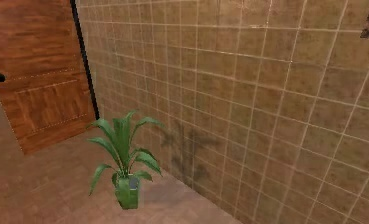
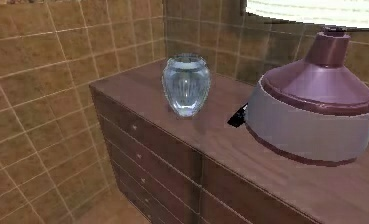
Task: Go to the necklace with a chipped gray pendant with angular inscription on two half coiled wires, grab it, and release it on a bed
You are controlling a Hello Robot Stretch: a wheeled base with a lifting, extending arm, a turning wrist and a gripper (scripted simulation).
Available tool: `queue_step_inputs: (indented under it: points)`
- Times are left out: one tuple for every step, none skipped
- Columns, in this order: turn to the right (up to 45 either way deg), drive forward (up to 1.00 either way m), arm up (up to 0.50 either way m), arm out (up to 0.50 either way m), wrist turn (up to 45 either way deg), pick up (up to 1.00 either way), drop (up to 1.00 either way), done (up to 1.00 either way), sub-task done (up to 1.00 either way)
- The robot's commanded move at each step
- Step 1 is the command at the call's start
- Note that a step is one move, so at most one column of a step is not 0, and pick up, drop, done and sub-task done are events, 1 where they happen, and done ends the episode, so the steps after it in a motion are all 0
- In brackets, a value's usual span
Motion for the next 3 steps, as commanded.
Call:
queue_step_inputs:
  points:
    - [45.0, 0.00, 0.00, 0.00, 0.0, 0.00, 0.00, 0.00, 0.00]
    - [15.0, 0.00, 0.00, 0.00, 0.0, 0.00, 0.00, 0.00, 0.00]
    - [0.0, 0.55, 0.00, 0.00, 0.0, 0.00, 0.00, 0.00, 0.00]
